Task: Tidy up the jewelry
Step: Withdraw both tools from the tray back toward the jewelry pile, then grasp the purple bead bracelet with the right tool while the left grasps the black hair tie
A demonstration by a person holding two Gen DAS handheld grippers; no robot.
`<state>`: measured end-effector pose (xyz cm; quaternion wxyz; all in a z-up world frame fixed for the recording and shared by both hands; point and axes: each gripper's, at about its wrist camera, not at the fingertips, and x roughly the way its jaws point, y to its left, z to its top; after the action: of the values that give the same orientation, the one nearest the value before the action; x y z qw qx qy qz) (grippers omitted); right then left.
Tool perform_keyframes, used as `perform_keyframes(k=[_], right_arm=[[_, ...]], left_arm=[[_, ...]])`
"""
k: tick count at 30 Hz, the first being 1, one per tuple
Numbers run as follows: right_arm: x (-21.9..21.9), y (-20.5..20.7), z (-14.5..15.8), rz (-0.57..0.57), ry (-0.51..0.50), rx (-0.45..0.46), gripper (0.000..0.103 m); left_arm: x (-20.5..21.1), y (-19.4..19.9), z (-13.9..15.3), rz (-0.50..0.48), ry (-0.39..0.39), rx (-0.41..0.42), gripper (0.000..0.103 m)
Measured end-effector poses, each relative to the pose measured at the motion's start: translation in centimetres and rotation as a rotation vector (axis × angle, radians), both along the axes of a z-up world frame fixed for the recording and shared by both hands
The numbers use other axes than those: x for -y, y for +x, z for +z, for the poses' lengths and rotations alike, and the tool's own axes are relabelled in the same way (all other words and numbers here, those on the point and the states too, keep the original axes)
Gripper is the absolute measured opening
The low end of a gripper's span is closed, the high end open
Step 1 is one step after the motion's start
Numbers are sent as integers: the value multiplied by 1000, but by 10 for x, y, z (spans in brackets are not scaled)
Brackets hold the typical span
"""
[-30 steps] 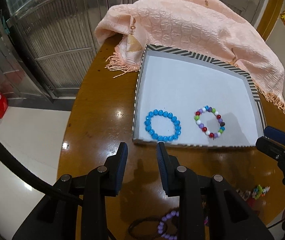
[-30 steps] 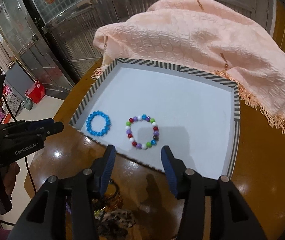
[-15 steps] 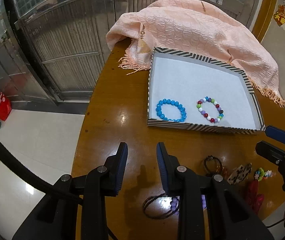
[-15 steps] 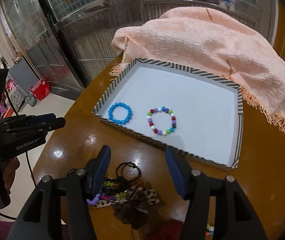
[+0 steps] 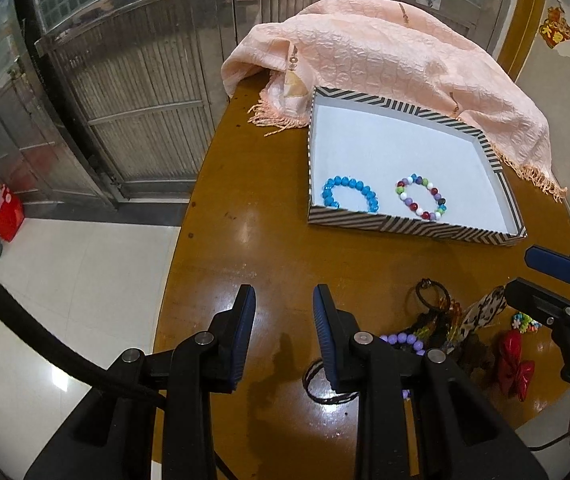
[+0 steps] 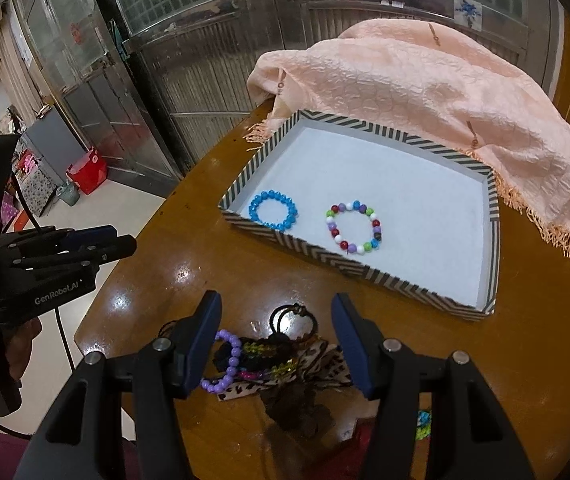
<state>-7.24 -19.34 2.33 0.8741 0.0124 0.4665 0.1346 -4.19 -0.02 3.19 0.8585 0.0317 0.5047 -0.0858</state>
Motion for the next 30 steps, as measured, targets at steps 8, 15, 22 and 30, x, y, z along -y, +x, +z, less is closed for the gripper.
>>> perform_keyframes(k=[8,15,22,30], right_arm=[[-4,-11,-9,2,3,-24,60],[-20,-18,-24,60,-6,-66,60],[-54,-17,-53,158,-73,-120,56],[-59,-5,-81,161,-122,-177,33]], left_arm=[[-14,-9,-15,-13,-61,-77,29],[-18,-18,-34,-55,-81,-133,30],[-24,-27,-56,-68,-133,-211,30],[-24,-31,-67,-74,-150,-239,33]])
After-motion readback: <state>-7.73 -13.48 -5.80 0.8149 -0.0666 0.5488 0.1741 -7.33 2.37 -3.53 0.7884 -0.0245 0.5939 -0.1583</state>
